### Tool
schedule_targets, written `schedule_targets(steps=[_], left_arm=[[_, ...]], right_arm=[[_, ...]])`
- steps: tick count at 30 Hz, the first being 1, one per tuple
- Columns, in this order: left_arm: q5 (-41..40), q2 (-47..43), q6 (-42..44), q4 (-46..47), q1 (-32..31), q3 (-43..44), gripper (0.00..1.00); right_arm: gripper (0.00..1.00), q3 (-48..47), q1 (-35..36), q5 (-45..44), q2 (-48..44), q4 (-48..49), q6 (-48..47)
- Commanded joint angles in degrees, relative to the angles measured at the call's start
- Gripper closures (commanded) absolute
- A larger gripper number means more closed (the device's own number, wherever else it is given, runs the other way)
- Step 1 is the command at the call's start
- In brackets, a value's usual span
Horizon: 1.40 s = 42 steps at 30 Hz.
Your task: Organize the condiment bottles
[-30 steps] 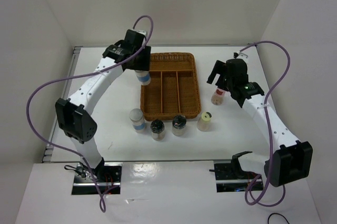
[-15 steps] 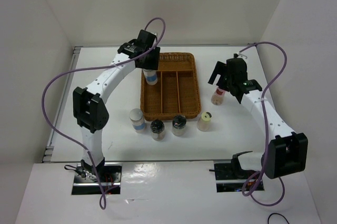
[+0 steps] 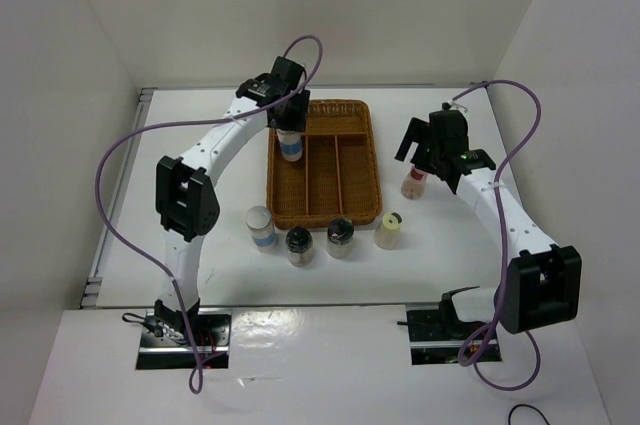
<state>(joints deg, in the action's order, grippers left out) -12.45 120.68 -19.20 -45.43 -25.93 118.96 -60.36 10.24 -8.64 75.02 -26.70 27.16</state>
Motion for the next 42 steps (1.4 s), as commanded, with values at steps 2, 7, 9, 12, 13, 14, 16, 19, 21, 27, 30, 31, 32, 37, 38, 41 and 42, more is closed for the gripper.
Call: schedule_targets(steps=[2, 7, 9, 12, 13, 14, 16, 19, 21, 27, 30, 31, 32, 37, 38, 41, 42], left_arm=[[-1.1, 1.0, 1.9, 1.7, -0.1, 3.8, 0.47], [-1.1, 1.7, 2.4, 1.7, -0.1, 3.8, 0.46], [-1.1, 2.2, 2.4, 1.7, -0.1, 3.8, 0.44], [-1.1, 2.2, 2.4, 1.7, 0.4, 3.8, 0.43], [-1.1, 2.7, 2.9, 1.7, 1.1, 3.8, 0.42], [-1.1, 2.7, 2.9, 1.7, 1.1, 3.8, 0.41], [-1.1, 2.7, 2.9, 1.7, 1.1, 3.8, 0.41], [-1.1, 2.7, 3.5, 1.7, 1.1, 3.3, 0.38], [-1.1, 3.2, 3.5, 1.7, 1.1, 3.3, 0.3], [-1.6, 2.1, 4.5, 1.7, 1.1, 3.3, 0.07], [-1.6, 0.9, 4.5, 0.3, 0.5, 3.8, 0.04], [-2.1, 0.9, 4.5, 0.3, 0.5, 3.8, 0.03], [-2.1, 0.0, 4.5, -0.4, -0.1, 4.4, 0.01], [-1.6, -7.2, 4.0, -1.8, -1.2, 1.4, 0.01], [-1.6, -8.8, 4.0, -1.8, -1.8, -0.2, 0.01], [-1.1, -16.3, 1.5, 0.1, -1.8, -8.5, 0.01], [-0.5, -20.6, 0.9, 0.6, -1.8, -10.9, 0.01]], right_arm=[[0.02, -0.3, -0.4, 0.4, -0.7, 0.1, -0.3], [0.02, -0.3, -0.4, 1.4, -0.7, -0.5, -0.3], [0.02, -0.3, -0.4, 1.4, -0.7, -0.5, -0.3], [0.02, -0.3, -0.4, 2.0, -0.7, -0.5, -0.3], [0.02, -0.8, -0.4, 2.5, -0.7, -1.1, -0.3], [0.02, -0.8, -0.4, 2.5, -0.7, -1.1, -0.3], [0.02, -0.8, -0.4, 2.5, -0.7, -1.1, -0.3], [0.02, -0.8, -0.4, 2.5, -0.7, -1.1, -0.3], [0.02, -0.8, -0.4, 2.5, -0.7, -1.6, 0.3], [0.02, -0.3, -0.4, 1.2, -0.1, -3.5, 0.8], [0.02, 0.2, -0.4, 0.6, -0.1, -4.7, 1.3], [0.02, 0.2, -0.4, 0.6, -0.1, -4.7, 1.3], [0.02, 0.2, -0.4, 0.6, -0.1, -4.7, 1.3], [0.02, 1.4, -0.4, -1.2, 0.6, -4.7, 1.3], [0.02, 1.4, -0.4, -1.2, 0.6, -4.7, 1.3], [0.02, 1.4, -0.4, -0.5, 1.9, -4.2, 1.3], [0.02, 1.4, -0.4, -0.5, 2.4, -4.2, 0.8]])
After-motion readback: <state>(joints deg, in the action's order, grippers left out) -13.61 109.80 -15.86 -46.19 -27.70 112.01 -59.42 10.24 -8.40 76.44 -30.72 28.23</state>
